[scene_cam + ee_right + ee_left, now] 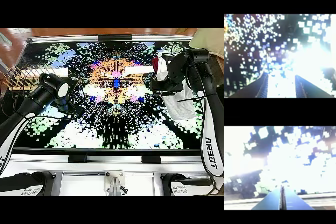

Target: Fold the shirts.

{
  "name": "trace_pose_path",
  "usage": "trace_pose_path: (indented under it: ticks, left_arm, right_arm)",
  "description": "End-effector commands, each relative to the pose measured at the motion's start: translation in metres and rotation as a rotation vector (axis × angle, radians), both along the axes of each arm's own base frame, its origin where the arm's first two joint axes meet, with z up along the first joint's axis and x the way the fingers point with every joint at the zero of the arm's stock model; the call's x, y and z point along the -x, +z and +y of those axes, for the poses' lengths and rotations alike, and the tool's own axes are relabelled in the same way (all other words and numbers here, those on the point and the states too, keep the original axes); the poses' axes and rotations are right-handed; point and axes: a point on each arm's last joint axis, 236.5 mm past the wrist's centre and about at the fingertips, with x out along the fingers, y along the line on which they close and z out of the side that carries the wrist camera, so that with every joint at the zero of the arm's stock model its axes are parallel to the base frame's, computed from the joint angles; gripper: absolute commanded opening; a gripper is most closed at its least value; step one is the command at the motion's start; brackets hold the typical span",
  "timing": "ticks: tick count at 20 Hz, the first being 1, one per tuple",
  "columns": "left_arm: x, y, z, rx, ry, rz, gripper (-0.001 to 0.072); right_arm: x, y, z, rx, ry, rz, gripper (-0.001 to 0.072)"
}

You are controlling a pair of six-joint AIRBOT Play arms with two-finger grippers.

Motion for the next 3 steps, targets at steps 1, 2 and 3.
trace_pose_path:
  ticks: [1, 2, 3]
  left_arm:
    - [0.0021, -0.0003, 0.0002, -0.002, 0.003, 0.009, 0.0029]
    - [0.0022, -0.0003, 0.0001, -0.001, 0.003, 0.009, 0.0029]
    - [0.0022, -0.0002, 0.0003, -0.002, 0.003, 0.009, 0.0029]
  right_arm:
    - [-0.0001, -0.0001, 0.0004, -0.001, 0.0, -0.001, 0.0477]
    - [-0.0001, -0.0001, 0.0005, -0.001, 0.001, -0.001, 0.0478]
    - [-0.0001, -0.0001, 0.0005, -0.001, 0.0, -0.001, 0.0478]
